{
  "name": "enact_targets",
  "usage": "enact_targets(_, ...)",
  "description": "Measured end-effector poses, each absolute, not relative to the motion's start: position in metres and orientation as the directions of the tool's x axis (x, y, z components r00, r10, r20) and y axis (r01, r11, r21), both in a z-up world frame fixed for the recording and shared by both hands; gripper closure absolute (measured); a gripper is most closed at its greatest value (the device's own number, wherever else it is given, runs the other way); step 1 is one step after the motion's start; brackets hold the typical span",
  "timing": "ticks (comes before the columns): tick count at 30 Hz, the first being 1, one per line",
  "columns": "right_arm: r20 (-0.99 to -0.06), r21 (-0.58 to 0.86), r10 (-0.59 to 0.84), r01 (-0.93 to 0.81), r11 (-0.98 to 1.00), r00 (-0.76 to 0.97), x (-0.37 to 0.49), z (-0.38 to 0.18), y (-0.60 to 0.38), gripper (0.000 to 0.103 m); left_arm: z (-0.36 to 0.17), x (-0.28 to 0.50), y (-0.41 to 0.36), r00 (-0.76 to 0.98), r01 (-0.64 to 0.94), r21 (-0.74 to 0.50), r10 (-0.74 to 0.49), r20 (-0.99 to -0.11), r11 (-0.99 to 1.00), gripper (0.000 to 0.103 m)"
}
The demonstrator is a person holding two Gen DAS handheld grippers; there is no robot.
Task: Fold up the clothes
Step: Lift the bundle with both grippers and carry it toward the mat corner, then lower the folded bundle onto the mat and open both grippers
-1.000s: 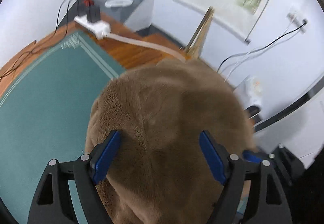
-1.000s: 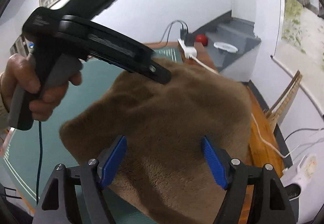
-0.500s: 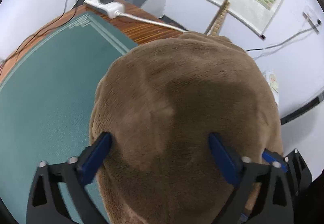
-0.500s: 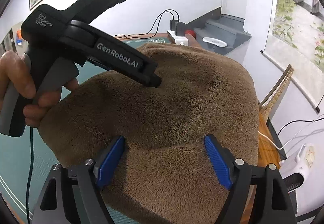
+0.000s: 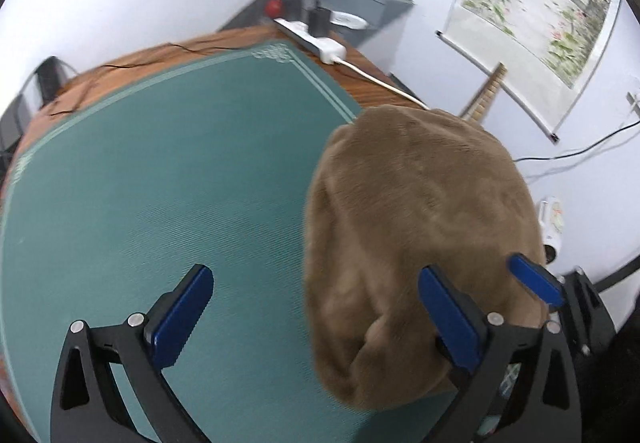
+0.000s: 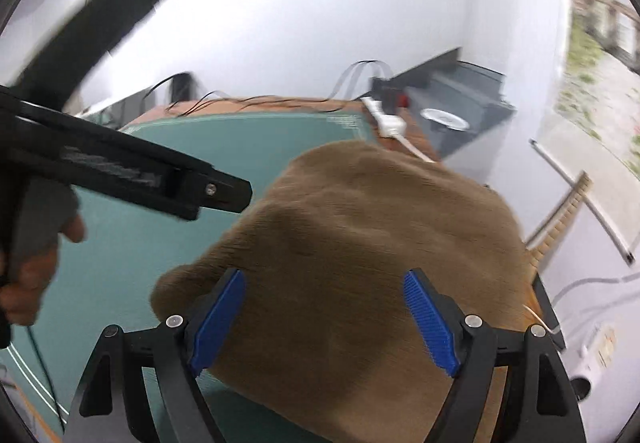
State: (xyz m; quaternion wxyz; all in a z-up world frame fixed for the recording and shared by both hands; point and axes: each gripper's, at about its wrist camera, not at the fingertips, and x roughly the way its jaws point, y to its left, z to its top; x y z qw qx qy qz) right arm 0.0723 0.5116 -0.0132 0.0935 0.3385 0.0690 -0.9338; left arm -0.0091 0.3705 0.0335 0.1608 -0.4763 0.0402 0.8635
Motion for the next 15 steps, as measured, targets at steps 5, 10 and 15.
enact_targets(5,-0.688,0.013,-0.161,0.209,-0.978,-0.707,0.069,-0.042,0.514,0.011,0.028,0.004,0.342,-0.497,-0.237,-0.068,0.181,-0.849,-0.969,0.0)
enact_targets(10,-0.677,-0.008,-0.147,0.207,-0.978,-0.722,0.072,-0.047,0.512,0.009,0.016,0.013,0.322,-0.462,-0.169,-0.071,0.143,-0.875,-0.983,0.0)
enact_targets(15,-0.723,0.053,-0.16,0.177,-0.983,-0.672,0.058,-0.035,0.517,0.007,0.022,0.022,0.323,-0.455,-0.207,-0.071,0.16,-0.876,-0.976,0.0)
